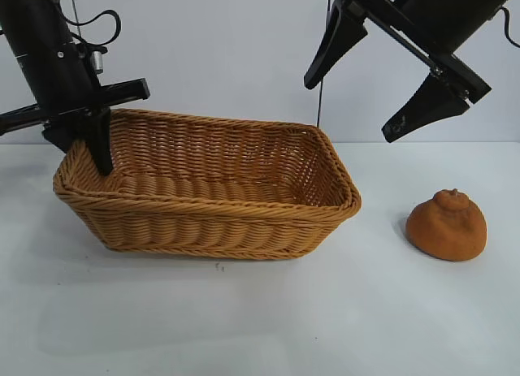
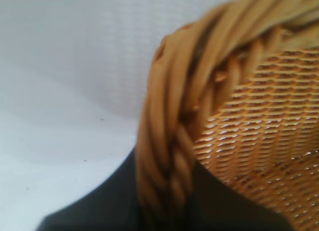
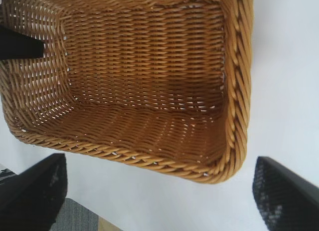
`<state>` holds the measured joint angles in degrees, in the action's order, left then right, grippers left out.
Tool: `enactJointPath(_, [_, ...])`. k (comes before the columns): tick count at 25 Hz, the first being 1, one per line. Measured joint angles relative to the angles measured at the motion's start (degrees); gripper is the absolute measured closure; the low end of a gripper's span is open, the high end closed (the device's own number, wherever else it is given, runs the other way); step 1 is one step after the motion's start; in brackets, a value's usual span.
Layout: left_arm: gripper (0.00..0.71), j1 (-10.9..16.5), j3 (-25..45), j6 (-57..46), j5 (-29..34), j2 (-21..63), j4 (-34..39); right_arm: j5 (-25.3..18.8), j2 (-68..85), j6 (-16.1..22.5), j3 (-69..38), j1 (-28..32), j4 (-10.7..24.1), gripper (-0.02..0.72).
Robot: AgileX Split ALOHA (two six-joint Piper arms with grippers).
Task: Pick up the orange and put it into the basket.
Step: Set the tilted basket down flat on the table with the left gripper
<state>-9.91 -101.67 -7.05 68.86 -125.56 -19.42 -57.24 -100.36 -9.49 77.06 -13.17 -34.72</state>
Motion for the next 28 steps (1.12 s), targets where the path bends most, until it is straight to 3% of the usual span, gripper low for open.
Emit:
enactJointPath(16, [0.617, -0.05, -0.37, 2.09, -0.37, -5.21, -1.43, -0.16, 0.00, 0.00, 0.00, 0.00, 0.00, 0.010])
enactJointPath(18, [0.542, -0.05, -0.37, 2.15, -0.75, -5.15, -1.87, -0.16, 0.00, 0.00, 0.00, 0.00, 0.00, 0.010])
enactJointPath(23, [0.163, -0.05, -0.55, 2.15, -0.49, -5.05, -2.89, -0.16, 0.00, 0.00, 0.00, 0.00, 0.00, 0.010])
enactJointPath(28, [0.081, -0.05, -2.45, 2.15, 0.46, -2.77, -2.59, -0.16, 0.00, 0.00, 0.00, 0.00, 0.00, 0.010])
